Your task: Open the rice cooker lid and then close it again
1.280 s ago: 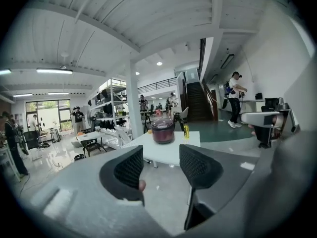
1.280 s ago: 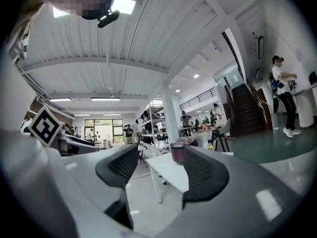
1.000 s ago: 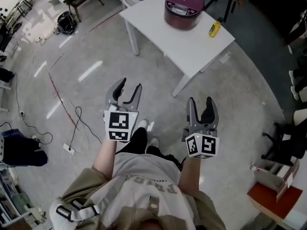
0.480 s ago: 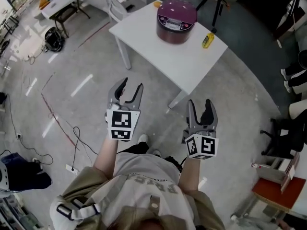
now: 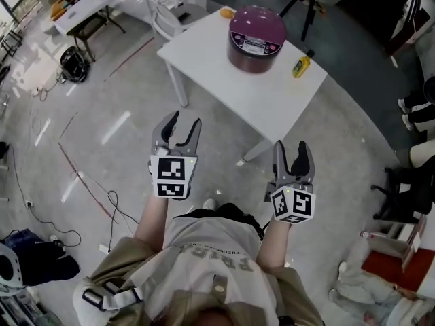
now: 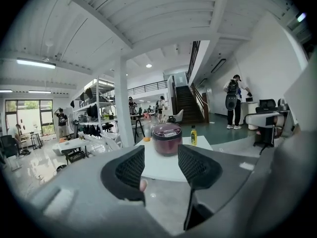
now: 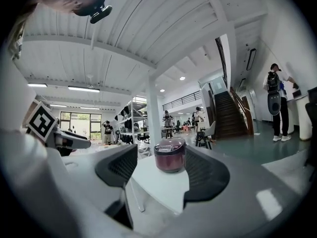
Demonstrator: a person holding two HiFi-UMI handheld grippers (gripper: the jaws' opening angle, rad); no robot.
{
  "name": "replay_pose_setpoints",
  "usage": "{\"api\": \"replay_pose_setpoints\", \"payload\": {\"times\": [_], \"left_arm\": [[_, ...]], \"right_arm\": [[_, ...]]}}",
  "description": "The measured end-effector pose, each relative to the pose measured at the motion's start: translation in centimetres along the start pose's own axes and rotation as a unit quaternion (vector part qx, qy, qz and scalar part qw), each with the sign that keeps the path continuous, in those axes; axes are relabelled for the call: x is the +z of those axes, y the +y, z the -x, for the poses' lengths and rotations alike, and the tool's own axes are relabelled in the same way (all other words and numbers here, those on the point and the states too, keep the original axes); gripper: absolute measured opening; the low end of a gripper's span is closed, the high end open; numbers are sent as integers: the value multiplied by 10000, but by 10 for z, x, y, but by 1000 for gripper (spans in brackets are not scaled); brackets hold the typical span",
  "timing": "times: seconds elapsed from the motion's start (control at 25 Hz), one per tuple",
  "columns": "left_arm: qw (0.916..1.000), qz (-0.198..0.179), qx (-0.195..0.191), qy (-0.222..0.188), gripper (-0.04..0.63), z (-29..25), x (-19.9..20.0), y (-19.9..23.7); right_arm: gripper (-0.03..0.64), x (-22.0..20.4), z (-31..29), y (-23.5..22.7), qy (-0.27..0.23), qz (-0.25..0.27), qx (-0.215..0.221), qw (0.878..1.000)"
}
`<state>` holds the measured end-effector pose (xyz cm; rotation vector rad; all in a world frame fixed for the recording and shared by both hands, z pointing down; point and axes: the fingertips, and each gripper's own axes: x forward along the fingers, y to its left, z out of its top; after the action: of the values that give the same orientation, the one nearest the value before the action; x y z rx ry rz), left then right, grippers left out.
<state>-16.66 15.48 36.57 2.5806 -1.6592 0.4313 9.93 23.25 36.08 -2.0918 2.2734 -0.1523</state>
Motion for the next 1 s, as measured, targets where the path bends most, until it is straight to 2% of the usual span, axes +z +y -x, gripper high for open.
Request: {"api": "replay_pose_setpoints", "payload": {"times": [0.44, 1.0], "left_arm": [[9994, 151, -16, 317, 221, -31, -22, 10], [9989, 211, 169, 386, 226, -119, -6, 28]], "right_arm": [[276, -18, -29, -13, 273, -51, -99, 9996], [276, -13, -132, -46, 324, -23, 179, 9993]]}}
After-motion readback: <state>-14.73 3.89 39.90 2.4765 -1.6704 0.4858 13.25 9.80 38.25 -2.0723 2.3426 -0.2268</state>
